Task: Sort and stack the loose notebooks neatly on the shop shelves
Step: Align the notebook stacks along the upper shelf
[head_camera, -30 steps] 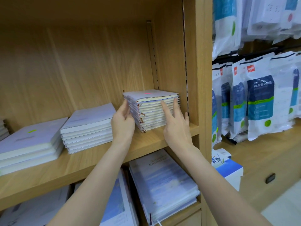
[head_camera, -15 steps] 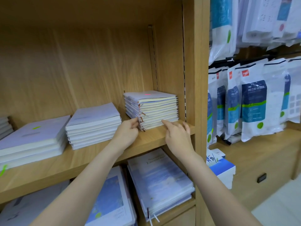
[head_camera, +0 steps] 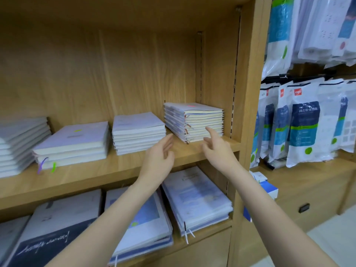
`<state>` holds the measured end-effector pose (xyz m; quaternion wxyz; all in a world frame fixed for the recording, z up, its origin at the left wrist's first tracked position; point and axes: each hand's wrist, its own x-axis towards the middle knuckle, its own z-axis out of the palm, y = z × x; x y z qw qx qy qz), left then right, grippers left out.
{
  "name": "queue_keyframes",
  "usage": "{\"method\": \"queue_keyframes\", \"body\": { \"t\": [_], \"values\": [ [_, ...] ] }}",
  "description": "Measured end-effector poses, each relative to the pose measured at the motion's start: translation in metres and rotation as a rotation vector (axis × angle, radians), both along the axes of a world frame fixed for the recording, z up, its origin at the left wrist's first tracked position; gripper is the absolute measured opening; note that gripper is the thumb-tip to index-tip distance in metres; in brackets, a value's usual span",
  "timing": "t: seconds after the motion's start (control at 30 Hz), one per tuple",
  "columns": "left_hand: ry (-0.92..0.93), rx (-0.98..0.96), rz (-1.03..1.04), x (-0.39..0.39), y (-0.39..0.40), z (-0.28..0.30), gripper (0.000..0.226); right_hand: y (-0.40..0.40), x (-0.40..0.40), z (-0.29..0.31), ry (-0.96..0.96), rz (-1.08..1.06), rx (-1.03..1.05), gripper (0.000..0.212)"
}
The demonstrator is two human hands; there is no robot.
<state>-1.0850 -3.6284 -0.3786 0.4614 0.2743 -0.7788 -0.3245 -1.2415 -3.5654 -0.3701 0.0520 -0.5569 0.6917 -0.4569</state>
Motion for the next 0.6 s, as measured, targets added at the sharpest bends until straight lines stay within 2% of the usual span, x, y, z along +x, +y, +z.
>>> {"method": "queue_keyframes", "body": {
  "t": [0.1,0.23,0.33,0.43,0.53,0.6],
  "values": [
    [0.053,-0.079,0.035,0.062,0.011,-0.005,0.053,0.005,0.037,0.009,-0.054,0.101,-0.104,0.053],
    [-0.269,-0.347,0.061,0.157,0.021,-0.022,0.067,0.003,0.105,0.015,-0.096,0.281,-0.208,0.046],
    [-0.414,-0.413,0.13,0.226,0.02,-0.047,0.06,0.001,0.167,-0.007,-0.079,0.447,-0.134,0.045],
    [-0.432,-0.334,0.29,0.293,0.018,-0.068,0.057,-0.01,0.222,-0.034,0.076,0.487,-0.03,0.055],
    [-0.478,-0.135,0.42,0.352,0.017,-0.09,0.059,-0.017,0.277,-0.046,0.318,0.524,-0.123,0.052],
    [-0.537,-0.024,0.437,0.384,0.017,-0.105,0.068,-0.021,0.312,-0.057,0.468,0.589,-0.195,0.048]
  ]
}}
